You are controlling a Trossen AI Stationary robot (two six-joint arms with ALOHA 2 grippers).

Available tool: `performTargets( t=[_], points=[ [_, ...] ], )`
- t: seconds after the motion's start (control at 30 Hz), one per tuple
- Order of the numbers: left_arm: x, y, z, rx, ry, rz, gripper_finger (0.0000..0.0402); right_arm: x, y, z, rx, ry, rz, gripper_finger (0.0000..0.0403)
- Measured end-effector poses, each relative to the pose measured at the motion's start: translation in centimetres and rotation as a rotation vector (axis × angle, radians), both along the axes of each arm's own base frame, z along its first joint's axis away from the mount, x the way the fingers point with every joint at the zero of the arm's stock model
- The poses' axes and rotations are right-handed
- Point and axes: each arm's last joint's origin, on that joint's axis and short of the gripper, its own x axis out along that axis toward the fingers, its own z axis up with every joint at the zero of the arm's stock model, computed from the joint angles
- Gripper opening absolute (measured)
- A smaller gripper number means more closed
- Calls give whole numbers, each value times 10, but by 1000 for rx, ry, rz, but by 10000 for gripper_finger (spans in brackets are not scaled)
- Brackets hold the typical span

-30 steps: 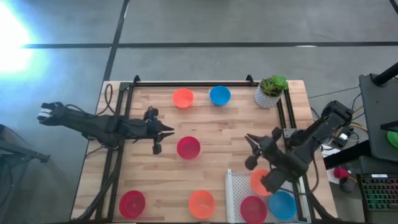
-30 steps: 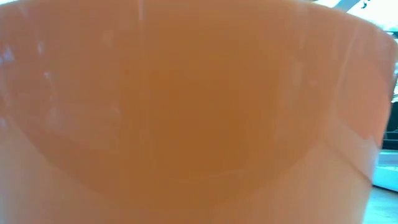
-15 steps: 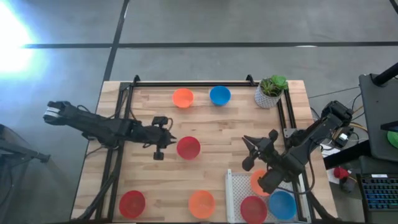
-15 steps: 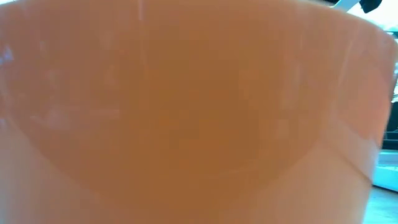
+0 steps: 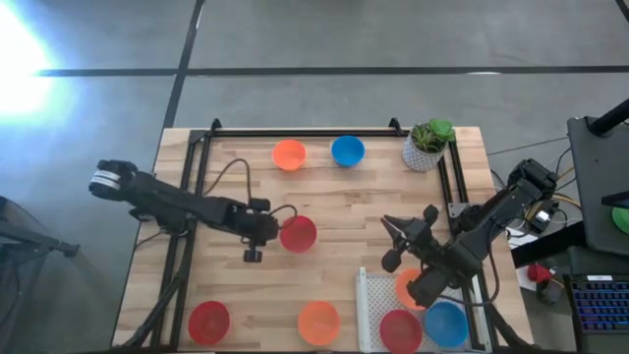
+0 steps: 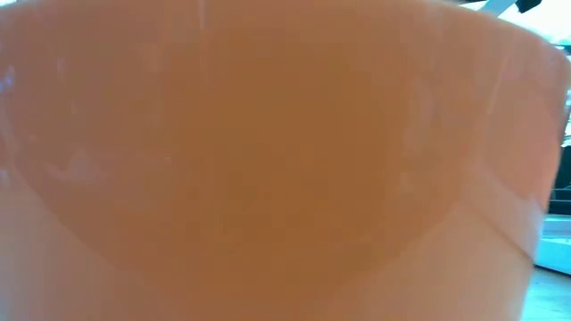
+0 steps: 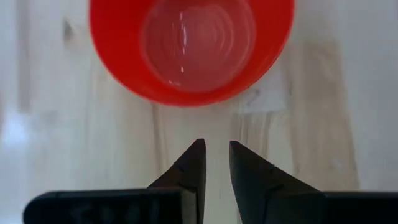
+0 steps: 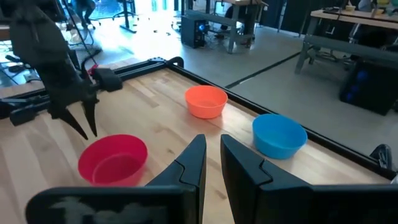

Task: Pick & Place Mini bowls
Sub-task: Stack the top red bowl on top of the red bowl on the shelf

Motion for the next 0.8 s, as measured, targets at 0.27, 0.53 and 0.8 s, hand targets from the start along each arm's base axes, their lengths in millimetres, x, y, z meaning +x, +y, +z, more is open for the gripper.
performTargets(
  t=[0.27, 0.53, 0.8],
  points=[
    [15, -3, -15, 0, 36, 19, 65, 0, 0, 0, -7, 13, 5, 47],
    [37, -6, -6, -21, -83, 20, 65, 0, 0, 0, -8, 17, 7, 47],
    [63, -5, -14, -24, -256, -1, 65, 0, 0, -1, -9, 17, 7, 47]
  ],
)
